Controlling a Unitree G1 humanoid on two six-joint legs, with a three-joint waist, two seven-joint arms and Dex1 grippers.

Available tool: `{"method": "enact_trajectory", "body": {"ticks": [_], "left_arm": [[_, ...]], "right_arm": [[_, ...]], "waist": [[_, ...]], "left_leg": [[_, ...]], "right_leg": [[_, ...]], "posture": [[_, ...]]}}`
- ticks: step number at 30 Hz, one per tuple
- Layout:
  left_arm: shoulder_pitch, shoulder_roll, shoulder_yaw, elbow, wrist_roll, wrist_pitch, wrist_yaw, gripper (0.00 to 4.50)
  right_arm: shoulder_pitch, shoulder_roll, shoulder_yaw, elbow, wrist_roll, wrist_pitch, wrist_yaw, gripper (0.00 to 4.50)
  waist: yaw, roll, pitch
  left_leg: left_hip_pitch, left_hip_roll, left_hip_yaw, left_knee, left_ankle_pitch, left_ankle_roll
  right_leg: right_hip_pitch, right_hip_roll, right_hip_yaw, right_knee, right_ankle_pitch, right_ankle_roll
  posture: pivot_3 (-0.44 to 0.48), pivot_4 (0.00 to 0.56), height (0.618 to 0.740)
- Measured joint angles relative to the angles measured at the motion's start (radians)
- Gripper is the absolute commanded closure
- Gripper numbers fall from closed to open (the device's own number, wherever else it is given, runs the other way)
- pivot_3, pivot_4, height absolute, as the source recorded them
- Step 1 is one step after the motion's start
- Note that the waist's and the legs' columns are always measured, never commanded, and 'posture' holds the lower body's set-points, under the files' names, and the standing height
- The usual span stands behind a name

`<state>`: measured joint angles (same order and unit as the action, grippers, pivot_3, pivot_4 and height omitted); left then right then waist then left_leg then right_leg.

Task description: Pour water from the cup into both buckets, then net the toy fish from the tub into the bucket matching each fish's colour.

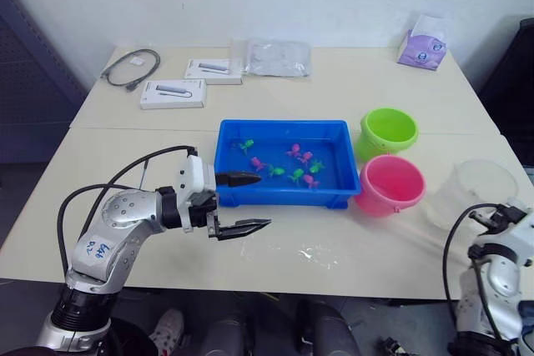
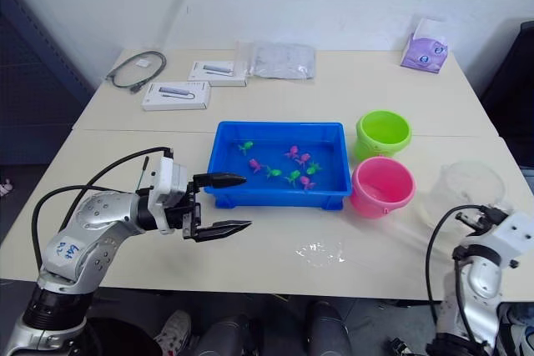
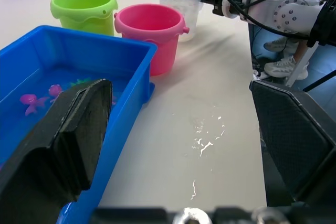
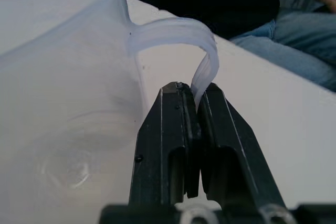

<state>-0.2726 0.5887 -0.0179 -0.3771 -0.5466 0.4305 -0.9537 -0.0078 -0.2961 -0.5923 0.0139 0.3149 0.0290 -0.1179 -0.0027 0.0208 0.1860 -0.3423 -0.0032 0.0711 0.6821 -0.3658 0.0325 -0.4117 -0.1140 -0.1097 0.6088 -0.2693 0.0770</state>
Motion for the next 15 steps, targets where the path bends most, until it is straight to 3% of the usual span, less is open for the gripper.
{"method": "enact_trajectory", "body": {"ticks": [10, 15], "left_arm": [[-0.067, -0.068, -0.044, 0.169, 0.01, -0.046, -0.069, 0.0], [-0.105, -0.104, -0.063, 0.243, 0.036, -0.089, -0.092, 0.0]], "right_arm": [[0.134, -0.265, -0.003, -0.296, -0.088, 0.109, 0.154, 4.43], [0.156, -0.32, 0.007, -0.376, -0.162, 0.154, 0.205, 4.43]], "waist": [[0.003, -0.002, 0.002], [0.005, -0.004, 0.003]], "left_leg": [[0.0, 0.0, 0.0, 0.0, 0.0, 0.0], [-0.001, 0.0, 0.001, 0.0, 0.0, 0.0]], "right_leg": [[0.0, 0.001, 0.0, 0.0, 0.0, 0.0], [0.0, 0.001, 0.0, -0.001, 0.0, 0.002]], "posture": [[0.0, 0.15, 0.74], [0.0, 0.15, 0.74]]}}
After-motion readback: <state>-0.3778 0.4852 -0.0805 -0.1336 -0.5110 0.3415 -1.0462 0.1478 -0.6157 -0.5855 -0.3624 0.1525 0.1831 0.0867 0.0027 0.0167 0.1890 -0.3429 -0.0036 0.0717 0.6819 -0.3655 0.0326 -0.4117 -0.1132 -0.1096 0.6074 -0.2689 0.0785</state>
